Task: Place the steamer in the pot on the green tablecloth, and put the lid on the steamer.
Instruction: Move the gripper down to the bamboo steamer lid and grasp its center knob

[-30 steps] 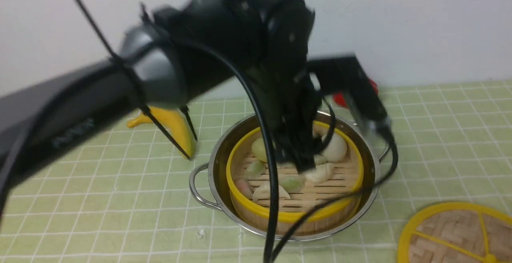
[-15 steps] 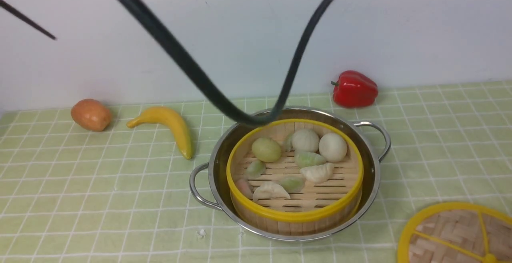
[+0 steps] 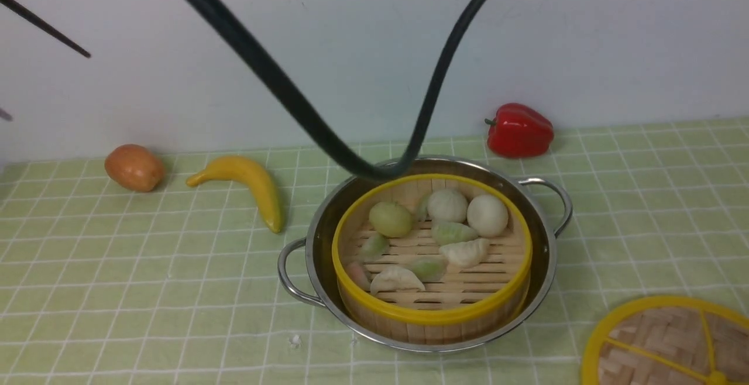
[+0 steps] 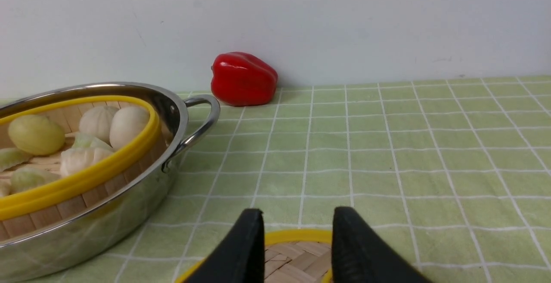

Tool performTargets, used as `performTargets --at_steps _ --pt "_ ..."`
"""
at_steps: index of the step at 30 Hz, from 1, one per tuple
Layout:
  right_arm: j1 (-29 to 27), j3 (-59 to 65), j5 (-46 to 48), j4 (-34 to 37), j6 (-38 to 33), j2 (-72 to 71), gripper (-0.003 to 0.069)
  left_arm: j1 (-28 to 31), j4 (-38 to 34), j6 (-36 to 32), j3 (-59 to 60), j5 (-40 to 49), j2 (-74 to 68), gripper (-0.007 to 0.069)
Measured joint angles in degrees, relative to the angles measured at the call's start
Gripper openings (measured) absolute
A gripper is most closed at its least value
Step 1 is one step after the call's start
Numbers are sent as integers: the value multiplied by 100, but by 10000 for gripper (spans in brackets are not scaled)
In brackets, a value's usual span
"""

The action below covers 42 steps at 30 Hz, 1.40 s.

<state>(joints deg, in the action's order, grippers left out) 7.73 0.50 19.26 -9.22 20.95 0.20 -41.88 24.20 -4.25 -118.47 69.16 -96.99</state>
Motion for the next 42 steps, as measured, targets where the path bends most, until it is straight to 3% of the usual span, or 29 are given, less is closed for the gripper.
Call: performTargets --at_steps 9,14,16,21,24,27,36,42 --pt "0 0 0 0 0 0 243 277 -104 69 1140 -412 609 33" --pt "0 0 0 0 0 0 243 1168 -563 593 2499 -1328 1765 44" --pt "0 0 0 0 0 0 243 1904 -907 846 3447 -1915 2519 51" --pt "0 0 0 0 0 0 243 3008 -1215 937 5056 -2606 3697 54" --pt "0 0 0 0 0 0 243 3981 -1270 970 6700 -3178 4833 64" --pt "0 0 0 0 0 0 243 4553 -1283 975 7958 -3692 5560 66" --pt "0 0 0 0 0 0 243 4902 -1262 910 10959 -5672 7808 76" --pt "0 0 0 0 0 0 243 4904 -1229 957 11879 -5803 8968 92"
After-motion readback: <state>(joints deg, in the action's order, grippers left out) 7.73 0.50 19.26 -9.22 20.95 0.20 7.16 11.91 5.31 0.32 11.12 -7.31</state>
